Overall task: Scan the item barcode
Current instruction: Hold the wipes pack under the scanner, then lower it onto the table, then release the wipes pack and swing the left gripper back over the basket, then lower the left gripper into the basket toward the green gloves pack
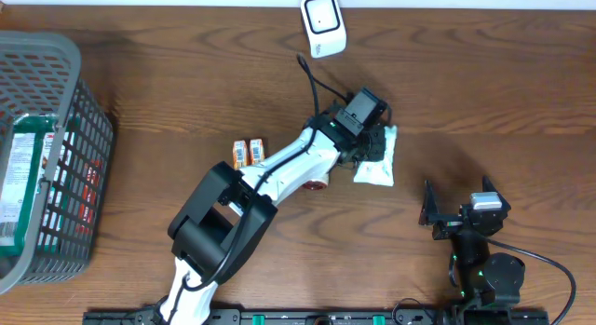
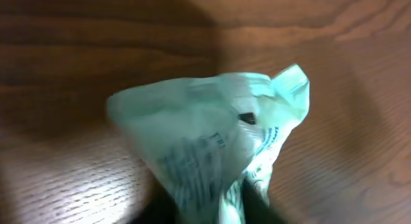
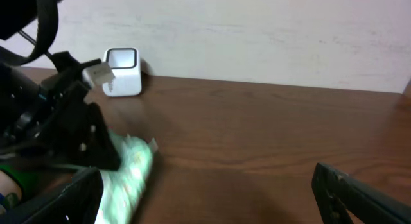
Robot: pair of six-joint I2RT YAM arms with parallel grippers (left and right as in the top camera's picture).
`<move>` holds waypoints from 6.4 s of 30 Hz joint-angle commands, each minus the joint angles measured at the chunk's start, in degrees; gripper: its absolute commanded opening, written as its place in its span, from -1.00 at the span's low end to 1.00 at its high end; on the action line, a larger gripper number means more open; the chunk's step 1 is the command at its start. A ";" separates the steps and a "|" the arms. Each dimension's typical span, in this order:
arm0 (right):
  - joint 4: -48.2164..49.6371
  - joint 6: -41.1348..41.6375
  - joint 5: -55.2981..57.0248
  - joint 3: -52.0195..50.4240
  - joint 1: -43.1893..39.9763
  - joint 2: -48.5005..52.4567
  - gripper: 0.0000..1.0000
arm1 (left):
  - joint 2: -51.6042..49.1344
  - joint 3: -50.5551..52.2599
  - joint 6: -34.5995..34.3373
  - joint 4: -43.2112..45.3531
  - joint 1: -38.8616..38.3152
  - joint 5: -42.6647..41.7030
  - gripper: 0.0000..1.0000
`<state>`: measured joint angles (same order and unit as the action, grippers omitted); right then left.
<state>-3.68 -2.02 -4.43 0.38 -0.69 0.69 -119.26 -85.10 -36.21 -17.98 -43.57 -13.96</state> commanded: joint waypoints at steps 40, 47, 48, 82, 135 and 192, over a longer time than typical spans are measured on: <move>-0.24 0.70 0.07 -0.07 -0.20 -0.31 0.98 | -1.79 0.48 9.11 -3.67 -1.51 5.66 -0.85; -0.24 0.70 0.07 -0.07 -0.20 -0.31 0.99 | 2.67 0.48 9.14 -3.85 -1.51 6.99 -0.85; -0.24 0.70 0.07 -0.07 -0.20 -0.31 0.99 | 3.56 0.48 9.16 -3.85 -1.51 7.34 -0.85; -0.24 0.70 0.07 -0.07 -0.17 -0.31 0.99 | 42.71 -7.76 15.17 -38.62 79.58 14.45 0.46; -0.24 0.70 0.07 -0.07 0.09 -0.31 0.98 | 3.10 -4.59 74.23 -43.39 91.52 -11.52 0.38; -0.24 0.70 0.07 -0.07 0.09 -0.31 0.98 | 19.17 -10.43 59.21 -39.36 91.52 -11.93 0.91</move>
<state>-3.68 -2.02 -4.43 0.38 -0.69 0.69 -99.68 -95.09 23.75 -57.08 47.90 -25.56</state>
